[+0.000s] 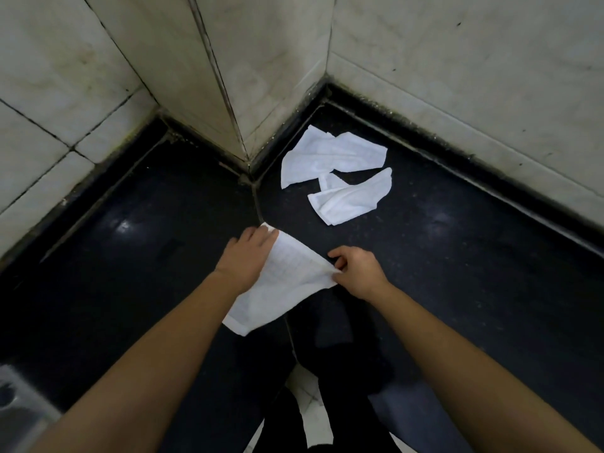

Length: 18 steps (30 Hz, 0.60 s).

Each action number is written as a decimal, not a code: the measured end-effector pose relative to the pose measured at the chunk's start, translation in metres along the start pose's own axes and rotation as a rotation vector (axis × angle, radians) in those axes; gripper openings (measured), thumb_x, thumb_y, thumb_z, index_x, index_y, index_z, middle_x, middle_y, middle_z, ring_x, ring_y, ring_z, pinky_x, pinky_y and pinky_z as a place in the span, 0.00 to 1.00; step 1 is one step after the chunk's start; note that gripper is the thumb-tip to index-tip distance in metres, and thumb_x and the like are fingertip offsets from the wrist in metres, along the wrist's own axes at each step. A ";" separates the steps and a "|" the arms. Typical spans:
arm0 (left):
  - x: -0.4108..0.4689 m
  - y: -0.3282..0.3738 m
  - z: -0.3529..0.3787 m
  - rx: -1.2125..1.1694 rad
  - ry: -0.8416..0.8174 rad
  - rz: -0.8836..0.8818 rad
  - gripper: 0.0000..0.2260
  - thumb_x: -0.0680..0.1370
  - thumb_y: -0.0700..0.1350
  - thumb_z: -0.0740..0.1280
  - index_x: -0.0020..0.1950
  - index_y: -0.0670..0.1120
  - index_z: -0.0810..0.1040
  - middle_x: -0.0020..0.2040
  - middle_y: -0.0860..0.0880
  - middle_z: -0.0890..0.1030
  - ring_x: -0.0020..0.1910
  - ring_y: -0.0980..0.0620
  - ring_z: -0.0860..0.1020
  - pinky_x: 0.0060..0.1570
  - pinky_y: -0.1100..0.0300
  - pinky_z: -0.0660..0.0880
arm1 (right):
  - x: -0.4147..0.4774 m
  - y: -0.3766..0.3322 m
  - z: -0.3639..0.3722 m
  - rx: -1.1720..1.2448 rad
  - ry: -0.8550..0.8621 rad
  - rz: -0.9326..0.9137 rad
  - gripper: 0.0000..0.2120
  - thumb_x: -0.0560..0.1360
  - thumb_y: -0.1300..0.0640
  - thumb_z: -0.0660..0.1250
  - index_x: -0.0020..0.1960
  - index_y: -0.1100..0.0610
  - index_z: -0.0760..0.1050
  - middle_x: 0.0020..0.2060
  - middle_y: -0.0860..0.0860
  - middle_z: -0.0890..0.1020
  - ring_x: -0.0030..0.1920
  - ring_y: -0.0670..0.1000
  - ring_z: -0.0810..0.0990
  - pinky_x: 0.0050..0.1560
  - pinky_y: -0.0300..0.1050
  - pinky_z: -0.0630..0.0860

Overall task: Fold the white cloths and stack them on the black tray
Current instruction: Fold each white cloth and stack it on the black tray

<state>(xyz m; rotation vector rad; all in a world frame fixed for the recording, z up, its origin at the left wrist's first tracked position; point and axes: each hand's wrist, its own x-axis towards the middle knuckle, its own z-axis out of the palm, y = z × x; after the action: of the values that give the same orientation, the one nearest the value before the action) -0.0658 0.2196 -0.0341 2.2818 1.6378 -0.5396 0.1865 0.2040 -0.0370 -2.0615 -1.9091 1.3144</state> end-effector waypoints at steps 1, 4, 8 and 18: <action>-0.005 0.000 0.004 0.013 0.009 -0.016 0.36 0.78 0.35 0.62 0.81 0.49 0.47 0.76 0.44 0.61 0.73 0.43 0.63 0.69 0.48 0.67 | -0.002 0.000 -0.002 -0.002 -0.001 0.011 0.24 0.72 0.64 0.72 0.66 0.52 0.77 0.48 0.47 0.80 0.45 0.45 0.78 0.48 0.34 0.74; -0.025 -0.004 0.010 -0.088 -0.054 -0.089 0.30 0.80 0.39 0.61 0.80 0.52 0.55 0.71 0.46 0.70 0.67 0.45 0.71 0.64 0.50 0.71 | -0.010 -0.005 -0.009 0.013 -0.016 0.023 0.21 0.73 0.63 0.72 0.64 0.52 0.79 0.49 0.47 0.82 0.48 0.46 0.80 0.51 0.37 0.77; -0.057 -0.013 0.007 -0.266 -0.268 -0.169 0.29 0.79 0.39 0.62 0.78 0.54 0.60 0.66 0.46 0.75 0.61 0.45 0.76 0.56 0.52 0.75 | -0.018 -0.026 -0.020 -0.037 -0.060 -0.040 0.10 0.74 0.60 0.72 0.51 0.47 0.84 0.47 0.45 0.84 0.48 0.46 0.81 0.50 0.39 0.79; -0.117 -0.024 -0.017 -0.438 -0.161 -0.219 0.08 0.75 0.46 0.67 0.48 0.49 0.69 0.58 0.49 0.68 0.45 0.49 0.76 0.41 0.58 0.73 | -0.049 -0.077 -0.039 -0.156 -0.065 -0.224 0.05 0.75 0.57 0.72 0.49 0.49 0.83 0.43 0.46 0.82 0.43 0.45 0.80 0.44 0.37 0.75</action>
<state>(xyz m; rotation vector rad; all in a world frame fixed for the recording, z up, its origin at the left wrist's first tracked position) -0.1200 0.1361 0.0334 1.7180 1.7326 -0.3553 0.1529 0.2013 0.0564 -1.8186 -2.2590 1.2316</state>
